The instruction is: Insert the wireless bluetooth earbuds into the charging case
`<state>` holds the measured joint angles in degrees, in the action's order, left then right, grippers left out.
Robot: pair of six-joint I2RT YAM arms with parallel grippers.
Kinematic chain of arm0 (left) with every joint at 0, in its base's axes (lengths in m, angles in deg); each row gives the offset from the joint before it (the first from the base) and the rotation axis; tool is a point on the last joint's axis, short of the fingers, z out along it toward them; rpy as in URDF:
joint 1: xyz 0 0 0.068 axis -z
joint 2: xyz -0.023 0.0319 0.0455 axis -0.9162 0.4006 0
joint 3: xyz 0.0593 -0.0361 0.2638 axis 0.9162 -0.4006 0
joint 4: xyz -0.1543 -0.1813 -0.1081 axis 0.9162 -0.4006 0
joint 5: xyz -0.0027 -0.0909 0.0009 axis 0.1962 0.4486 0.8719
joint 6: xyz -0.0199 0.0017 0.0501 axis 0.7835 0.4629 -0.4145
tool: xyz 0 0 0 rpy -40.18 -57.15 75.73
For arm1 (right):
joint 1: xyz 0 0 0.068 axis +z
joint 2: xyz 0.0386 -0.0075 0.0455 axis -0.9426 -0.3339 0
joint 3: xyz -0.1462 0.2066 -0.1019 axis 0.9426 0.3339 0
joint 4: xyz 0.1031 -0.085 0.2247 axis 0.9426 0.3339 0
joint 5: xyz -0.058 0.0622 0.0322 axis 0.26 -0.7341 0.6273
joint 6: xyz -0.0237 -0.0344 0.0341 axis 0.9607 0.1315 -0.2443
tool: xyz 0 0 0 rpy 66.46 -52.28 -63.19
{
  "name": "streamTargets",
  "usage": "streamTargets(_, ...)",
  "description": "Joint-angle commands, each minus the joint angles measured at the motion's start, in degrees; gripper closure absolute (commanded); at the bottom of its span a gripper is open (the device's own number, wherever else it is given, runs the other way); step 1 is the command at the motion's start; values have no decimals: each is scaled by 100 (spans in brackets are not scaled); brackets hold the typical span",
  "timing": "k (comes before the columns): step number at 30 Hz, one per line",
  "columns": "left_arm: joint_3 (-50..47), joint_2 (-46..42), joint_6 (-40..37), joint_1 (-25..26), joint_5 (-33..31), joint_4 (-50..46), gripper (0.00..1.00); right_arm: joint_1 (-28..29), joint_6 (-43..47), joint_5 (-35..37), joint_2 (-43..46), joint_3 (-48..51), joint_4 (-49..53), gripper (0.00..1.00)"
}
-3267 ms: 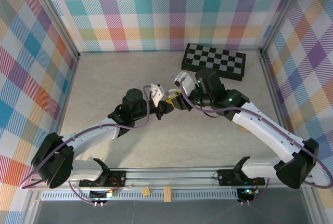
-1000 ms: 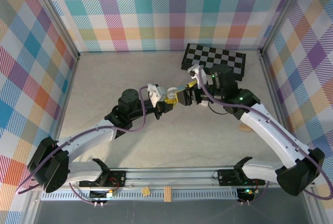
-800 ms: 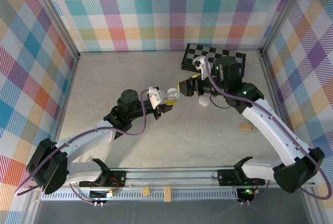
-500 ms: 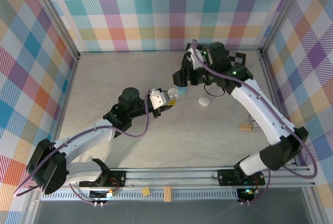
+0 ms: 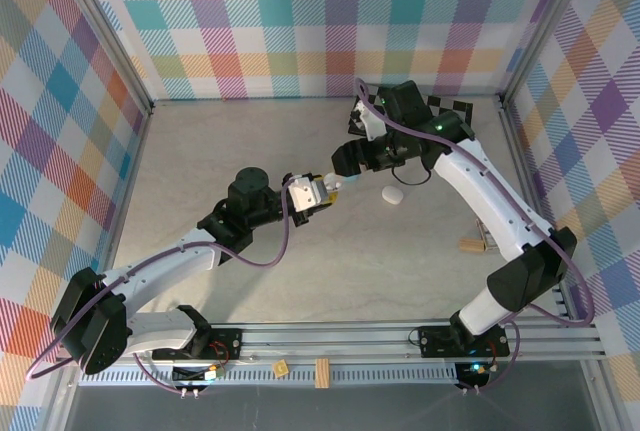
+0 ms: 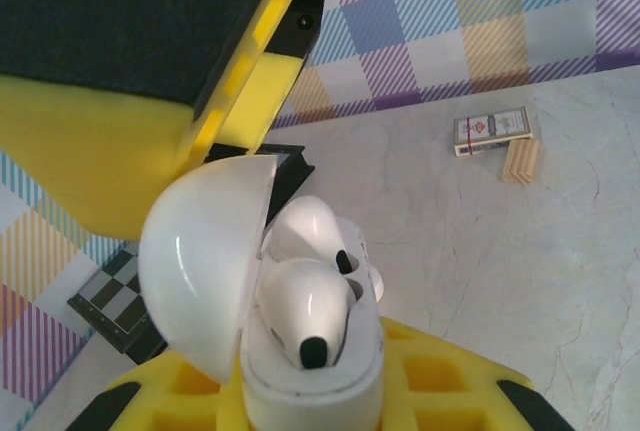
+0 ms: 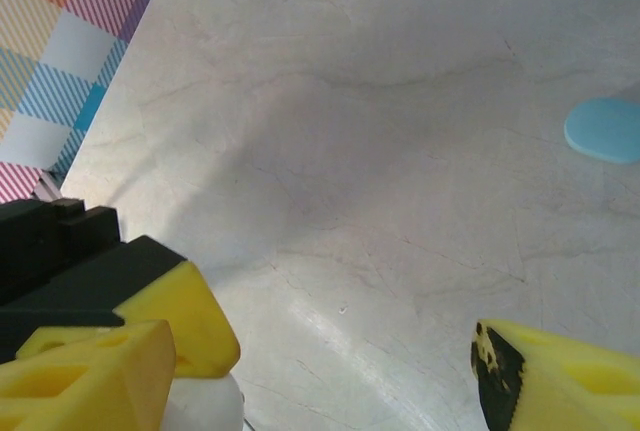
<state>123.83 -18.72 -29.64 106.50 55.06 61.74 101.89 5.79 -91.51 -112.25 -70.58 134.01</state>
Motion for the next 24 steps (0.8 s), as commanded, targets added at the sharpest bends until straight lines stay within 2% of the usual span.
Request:
streamTargets(1, 96, -103, 15, 62, -93, 239, 86, 53, 355, -340, 346, 157, 265, 21)
streamTargets(6, 192, -97, 233, 40, 130, 37, 86, 51, 678, -59, 929, 597, -334, 21)
streamTargets(9, 207, -190, 276, 19, 550, -280, 85, 62, 1170, -167, 1350, 973, -778, 21)
streamTargets(13, 300, -371, 308, 22, 1238, -915, 84, 114, 3144, -1099, 1980, 1578, -895, 21)
streamTargets(17, 566, -378, 301, 22, 1736, -1632, 85, 370, 4817, -943, 2493, 2080, -824, 22)
streamTargets(21, 623, -425, 336, 31, 2037, -1790, 85, 604, 5372, -850, 2594, 2150, -861, 26)
streamTargets(24, 667, -431, 356, 31, 2169, -1792, 85, 653, 5376, -859, 2435, 2022, -870, 31)
